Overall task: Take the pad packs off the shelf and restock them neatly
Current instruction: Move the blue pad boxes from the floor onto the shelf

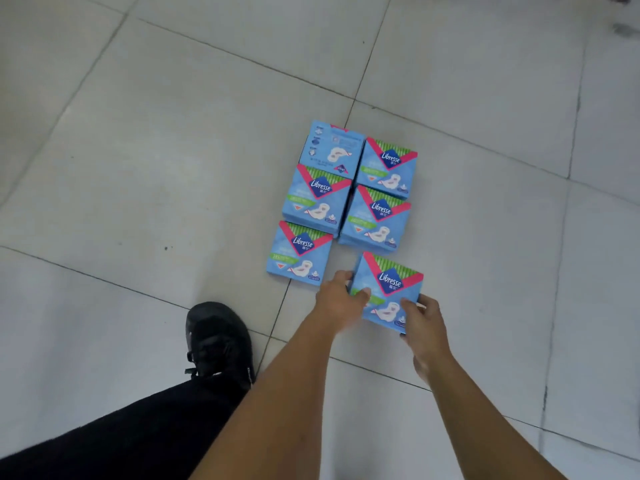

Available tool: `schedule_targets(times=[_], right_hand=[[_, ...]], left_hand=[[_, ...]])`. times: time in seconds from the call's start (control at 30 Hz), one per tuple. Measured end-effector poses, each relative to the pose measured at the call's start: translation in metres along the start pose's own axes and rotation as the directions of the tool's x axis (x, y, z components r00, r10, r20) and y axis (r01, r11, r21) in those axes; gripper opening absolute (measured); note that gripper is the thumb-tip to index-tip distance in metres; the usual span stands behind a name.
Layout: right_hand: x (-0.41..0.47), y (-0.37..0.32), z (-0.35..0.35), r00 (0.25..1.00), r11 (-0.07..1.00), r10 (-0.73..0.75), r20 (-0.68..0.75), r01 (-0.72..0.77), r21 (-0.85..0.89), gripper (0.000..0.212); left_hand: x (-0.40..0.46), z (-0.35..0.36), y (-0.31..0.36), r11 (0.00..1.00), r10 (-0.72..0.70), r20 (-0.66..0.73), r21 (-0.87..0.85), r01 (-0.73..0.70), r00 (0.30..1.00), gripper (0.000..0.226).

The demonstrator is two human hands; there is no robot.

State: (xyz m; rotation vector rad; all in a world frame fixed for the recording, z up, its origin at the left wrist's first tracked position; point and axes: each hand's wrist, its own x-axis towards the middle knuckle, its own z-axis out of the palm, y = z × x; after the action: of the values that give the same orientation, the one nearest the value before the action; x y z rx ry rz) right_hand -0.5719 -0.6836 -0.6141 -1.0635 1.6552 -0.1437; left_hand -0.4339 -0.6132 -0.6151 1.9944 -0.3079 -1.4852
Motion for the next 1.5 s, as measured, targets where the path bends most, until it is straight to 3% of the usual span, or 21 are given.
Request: schedule_targets(times=[0.13,0.23,0.4,0.6,0.8,1.03,1.33,1.5], right_hand=[[-0.044,-0.049,-0.011,0.979,0.975,-0.205,0.003,0.204,0.087,0.023],[-0.090,-0.100,-0.005,0.933,0.931,-0.355,0.055,0.348,0.114,0.026],[-0.189,-0.176,0.038,0.758,0.783,-0.622,0.197,0.596,0.178,0.030],[-0.319,-0.228,0.111,0.496,0.586,-0.792,0.356,0.780,0.218,0.030],[-0.449,-0.251,0.180,0.222,0.405,-0.823,0.523,0.874,0.267,0.026],[-0.558,-0.259,0.275,-0.024,0.289,-0.739,0.673,0.891,0.350,0.030],[-0.580,-0.305,0.406,-0.164,0.184,-0.701,0.694,0.898,0.399,0.030],[-0.586,-0.338,0.479,-0.214,0.110,-0.723,0.657,0.903,0.415,0.034]], left_hand=[[-0.039,-0.034,0.045,0.983,0.179,-0.058,-0.039,-0.181,0.982,0.034],[-0.082,-0.089,0.077,0.959,0.262,-0.144,-0.073,-0.275,0.954,0.036],[-0.189,-0.197,0.100,0.896,0.417,-0.291,-0.030,-0.444,0.861,0.044],[-0.325,-0.307,0.075,0.838,0.486,-0.542,0.065,-0.542,0.686,0.043],[-0.448,-0.385,0.014,0.816,0.434,-0.761,0.105,-0.568,0.483,0.042],[-0.540,-0.457,-0.049,0.833,0.312,-0.911,0.126,-0.539,0.269,0.047],[-0.512,-0.551,-0.061,0.863,0.137,-0.987,0.080,-0.498,0.080,0.049],[-0.478,-0.610,-0.056,0.901,0.104,-0.987,0.146,-0.409,-0.122,0.049]])
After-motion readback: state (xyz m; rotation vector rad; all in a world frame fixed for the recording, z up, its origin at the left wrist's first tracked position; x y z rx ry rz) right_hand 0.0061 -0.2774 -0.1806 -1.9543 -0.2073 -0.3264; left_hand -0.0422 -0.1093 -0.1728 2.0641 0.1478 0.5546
